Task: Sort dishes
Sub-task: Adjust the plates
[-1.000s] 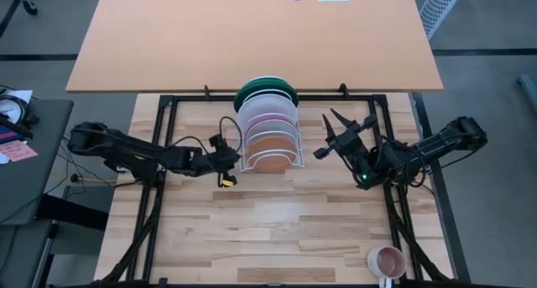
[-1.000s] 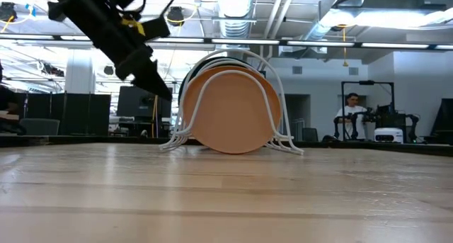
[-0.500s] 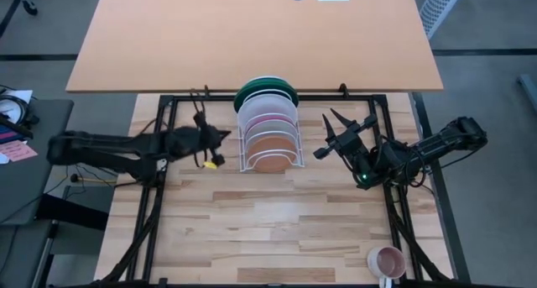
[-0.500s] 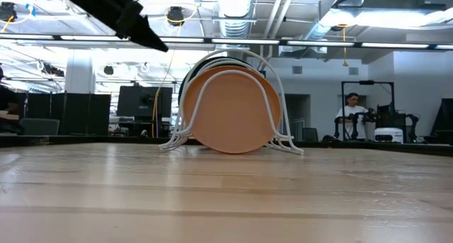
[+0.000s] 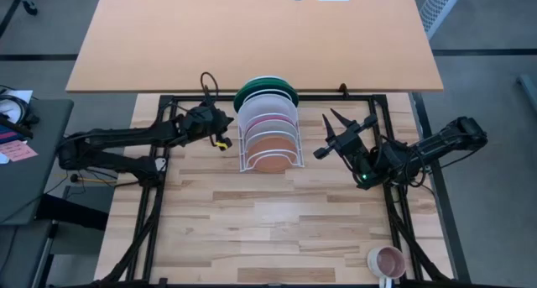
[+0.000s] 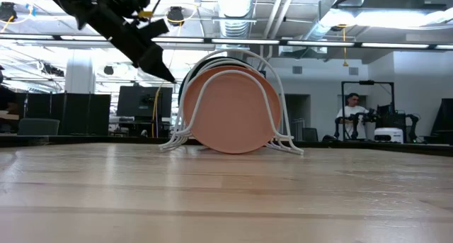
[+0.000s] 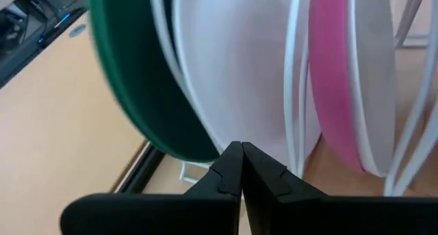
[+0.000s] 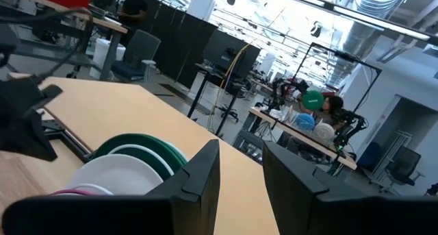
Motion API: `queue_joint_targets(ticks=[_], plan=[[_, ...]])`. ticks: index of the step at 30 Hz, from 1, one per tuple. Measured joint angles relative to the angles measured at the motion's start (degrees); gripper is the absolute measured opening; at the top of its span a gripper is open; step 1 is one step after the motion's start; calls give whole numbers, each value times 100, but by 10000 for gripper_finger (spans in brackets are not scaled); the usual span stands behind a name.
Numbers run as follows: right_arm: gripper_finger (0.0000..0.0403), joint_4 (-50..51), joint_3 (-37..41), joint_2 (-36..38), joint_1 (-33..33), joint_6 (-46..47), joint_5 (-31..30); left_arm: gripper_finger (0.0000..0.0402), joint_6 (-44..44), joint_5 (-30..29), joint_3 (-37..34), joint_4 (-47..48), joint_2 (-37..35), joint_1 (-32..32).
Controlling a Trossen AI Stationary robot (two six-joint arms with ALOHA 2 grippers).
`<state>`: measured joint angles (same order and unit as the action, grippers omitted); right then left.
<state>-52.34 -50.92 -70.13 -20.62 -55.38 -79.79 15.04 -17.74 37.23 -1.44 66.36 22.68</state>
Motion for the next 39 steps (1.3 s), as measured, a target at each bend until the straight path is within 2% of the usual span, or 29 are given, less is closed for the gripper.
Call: queue_joint_targets(ticks=[8,20,28,33,39], plan=[[116,2,0,0,0,-17,1,0,253,-313,0,-557,597,2],[116,1,0,0,0,-27,2,0,346,-322,0,-1254,1166,2],[116,1,0,0,0,-56,2,0,450,-303,0,-1605,1243,2],[116,1,0,0,0,-58,2,0,491,-382,52,-1426,1236,-16],[116,2,0,0,0,-65,2,0,505,-917,52,-1214,1199,-104]])
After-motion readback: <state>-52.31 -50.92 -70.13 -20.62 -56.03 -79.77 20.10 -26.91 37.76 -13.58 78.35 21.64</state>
